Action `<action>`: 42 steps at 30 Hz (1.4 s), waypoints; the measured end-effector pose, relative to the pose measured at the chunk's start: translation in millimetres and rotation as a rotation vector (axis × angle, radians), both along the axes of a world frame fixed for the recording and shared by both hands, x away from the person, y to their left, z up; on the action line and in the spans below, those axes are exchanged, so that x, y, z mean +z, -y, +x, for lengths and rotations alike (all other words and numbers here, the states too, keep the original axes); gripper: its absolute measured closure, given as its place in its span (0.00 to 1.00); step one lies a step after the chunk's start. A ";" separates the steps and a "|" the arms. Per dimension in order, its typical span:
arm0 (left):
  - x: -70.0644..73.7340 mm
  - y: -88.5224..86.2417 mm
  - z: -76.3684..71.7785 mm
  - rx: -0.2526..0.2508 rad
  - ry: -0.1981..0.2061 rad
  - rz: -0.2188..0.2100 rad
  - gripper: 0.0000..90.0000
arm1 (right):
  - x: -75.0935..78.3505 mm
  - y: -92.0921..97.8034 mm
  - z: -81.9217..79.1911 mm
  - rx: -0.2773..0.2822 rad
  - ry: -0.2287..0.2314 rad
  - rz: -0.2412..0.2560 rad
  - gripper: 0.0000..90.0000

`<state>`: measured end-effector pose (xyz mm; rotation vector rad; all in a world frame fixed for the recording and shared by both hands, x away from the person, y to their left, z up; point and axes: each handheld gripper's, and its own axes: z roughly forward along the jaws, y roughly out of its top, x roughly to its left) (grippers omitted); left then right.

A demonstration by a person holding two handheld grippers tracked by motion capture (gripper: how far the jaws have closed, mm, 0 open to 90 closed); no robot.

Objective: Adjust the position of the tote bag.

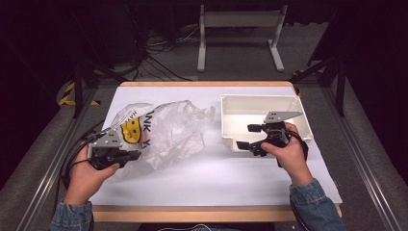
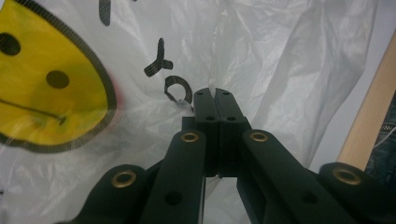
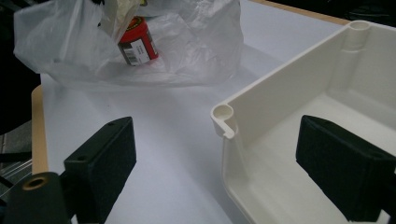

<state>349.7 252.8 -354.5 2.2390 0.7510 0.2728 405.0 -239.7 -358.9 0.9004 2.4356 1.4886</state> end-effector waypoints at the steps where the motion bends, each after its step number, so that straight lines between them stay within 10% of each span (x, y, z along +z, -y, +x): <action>1: -0.3 -4.0 -0.5 0.012 0.003 -0.004 1.00 | -0.6 -3.2 1.0 0.006 0.004 0.001 0.14; 25: -5.7 -56.5 4.4 0.252 0.016 -0.170 1.00 | -6.2 -81.7 26.1 -0.014 0.058 0.063 0.08; 38: -4.6 -55.4 5.6 0.203 0.030 -0.166 1.00 | -11.1 -136.1 57.6 -0.038 0.050 0.033 0.12; 42: -3.6 -53.4 5.4 0.183 0.032 -0.164 1.00 | -14.8 -149.2 62.8 -0.048 0.058 -0.018 0.27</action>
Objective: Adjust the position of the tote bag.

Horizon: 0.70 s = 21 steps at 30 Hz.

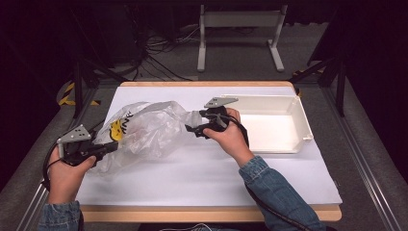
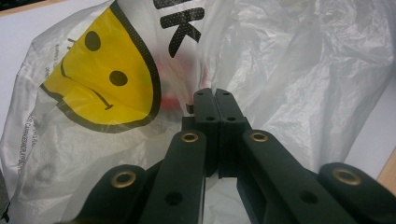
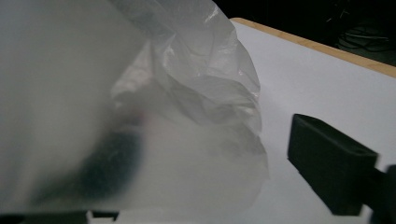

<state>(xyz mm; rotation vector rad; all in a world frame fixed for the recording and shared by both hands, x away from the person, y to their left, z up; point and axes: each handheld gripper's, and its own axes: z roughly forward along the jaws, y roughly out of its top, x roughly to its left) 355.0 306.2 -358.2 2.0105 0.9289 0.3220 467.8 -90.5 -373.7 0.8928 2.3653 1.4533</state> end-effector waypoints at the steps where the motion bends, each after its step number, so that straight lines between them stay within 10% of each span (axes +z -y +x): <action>1: 0.3 0.0 -0.1 -0.004 0.001 0.003 1.00 | -1.3 -3.1 0.0 -0.007 0.003 -0.017 0.31; 12: 0.7 3.0 0.1 -0.030 0.014 0.011 0.99 | -2.6 -6.4 -1.7 0.070 -0.010 -0.083 0.99; 21: 2.7 9.0 1.1 -0.053 0.022 0.025 0.99 | 11.6 15.5 -25.2 0.079 0.014 -0.073 1.00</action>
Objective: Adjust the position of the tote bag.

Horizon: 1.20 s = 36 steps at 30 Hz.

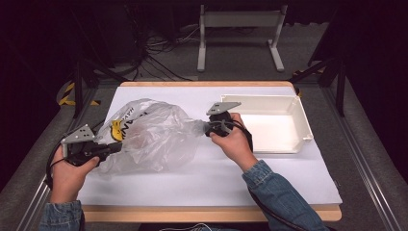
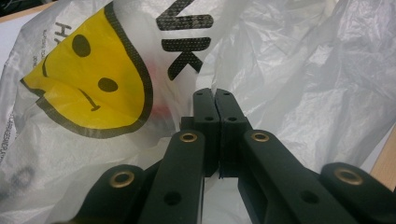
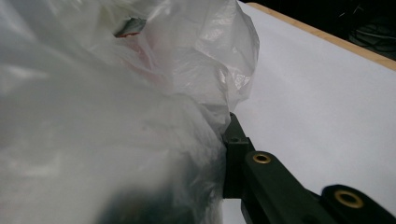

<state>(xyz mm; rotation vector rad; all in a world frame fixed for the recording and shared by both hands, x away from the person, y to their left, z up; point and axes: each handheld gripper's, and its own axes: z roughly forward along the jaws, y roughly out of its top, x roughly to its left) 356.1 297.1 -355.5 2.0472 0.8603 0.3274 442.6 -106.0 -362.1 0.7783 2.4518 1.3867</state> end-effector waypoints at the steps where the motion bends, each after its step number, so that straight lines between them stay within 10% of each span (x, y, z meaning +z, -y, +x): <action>1: 0.1 2.0 -0.1 -0.002 -0.004 -0.009 0.99 | 1.5 4.4 -3.1 -0.005 0.005 0.010 1.00; 26: 11.5 46.0 17.8 -0.146 0.052 0.006 1.00 | 7.5 83.5 -69.2 -0.077 -0.052 0.028 0.97; 29: 12.7 45.9 19.6 -0.142 0.065 -0.004 1.00 | 8.6 86.1 -71.1 -0.071 -0.073 0.068 0.80; 36: 15.3 44.8 25.3 -0.112 0.091 -0.031 1.00 | 12.7 85.3 -76.3 -0.111 0.041 0.101 0.25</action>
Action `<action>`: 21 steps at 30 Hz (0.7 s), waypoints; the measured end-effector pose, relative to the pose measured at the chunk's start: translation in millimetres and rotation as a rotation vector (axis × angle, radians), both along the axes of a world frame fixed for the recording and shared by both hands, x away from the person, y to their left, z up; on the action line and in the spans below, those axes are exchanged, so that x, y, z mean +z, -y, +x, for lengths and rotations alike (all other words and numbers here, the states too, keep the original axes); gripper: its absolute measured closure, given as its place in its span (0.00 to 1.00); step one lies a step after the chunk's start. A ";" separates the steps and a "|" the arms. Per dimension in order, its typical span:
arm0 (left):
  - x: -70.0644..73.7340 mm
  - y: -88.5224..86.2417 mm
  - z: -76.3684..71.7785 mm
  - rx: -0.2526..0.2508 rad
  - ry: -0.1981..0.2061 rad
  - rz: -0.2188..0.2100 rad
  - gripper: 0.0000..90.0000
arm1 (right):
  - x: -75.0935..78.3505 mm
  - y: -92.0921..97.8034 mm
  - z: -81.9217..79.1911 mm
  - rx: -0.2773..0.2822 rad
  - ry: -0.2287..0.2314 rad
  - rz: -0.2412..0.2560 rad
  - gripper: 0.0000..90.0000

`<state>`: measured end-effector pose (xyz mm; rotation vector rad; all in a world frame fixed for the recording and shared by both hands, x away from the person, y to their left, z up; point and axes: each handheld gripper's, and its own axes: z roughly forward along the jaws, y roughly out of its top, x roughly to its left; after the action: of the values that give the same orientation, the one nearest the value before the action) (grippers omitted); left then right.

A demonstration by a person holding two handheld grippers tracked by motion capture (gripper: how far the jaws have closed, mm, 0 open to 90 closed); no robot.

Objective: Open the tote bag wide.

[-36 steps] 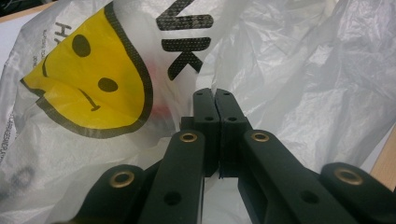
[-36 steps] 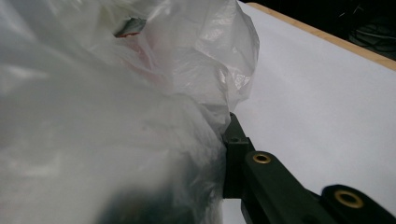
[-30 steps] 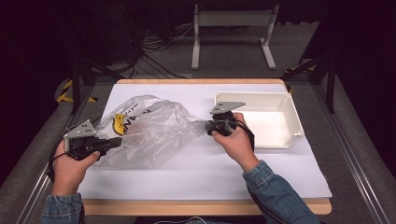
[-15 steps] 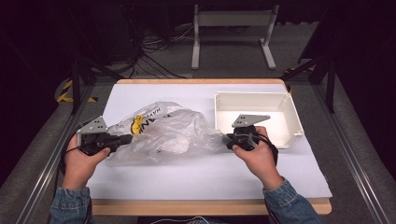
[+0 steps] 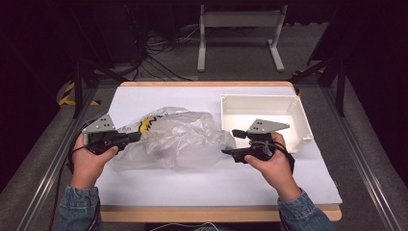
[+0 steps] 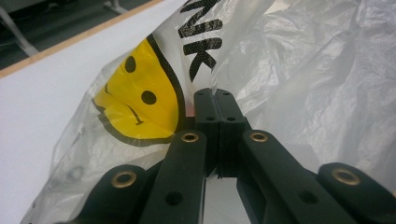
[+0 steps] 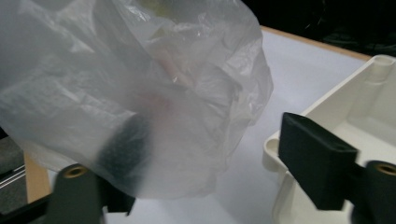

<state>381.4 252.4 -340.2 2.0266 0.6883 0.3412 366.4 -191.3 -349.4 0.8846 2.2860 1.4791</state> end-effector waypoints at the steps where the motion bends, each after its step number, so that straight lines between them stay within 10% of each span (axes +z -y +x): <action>1: 0.4 0.0 0.1 0.006 0.004 -0.007 1.00 | 0.8 0.6 -0.4 -0.001 0.008 0.000 0.23; 12: -0.3 -15.0 1.5 0.099 0.043 -0.082 1.00 | 15.0 1.1 -5.8 0.027 0.130 0.051 0.18; 21: -31.3 -42.9 17.0 0.221 -0.012 -0.174 1.00 | 14.0 -7.4 -2.8 0.088 0.112 0.143 0.16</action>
<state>398.4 295.3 -371.4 1.7934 0.9213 0.3836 363.6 -183.9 -335.4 0.7266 2.1859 1.7029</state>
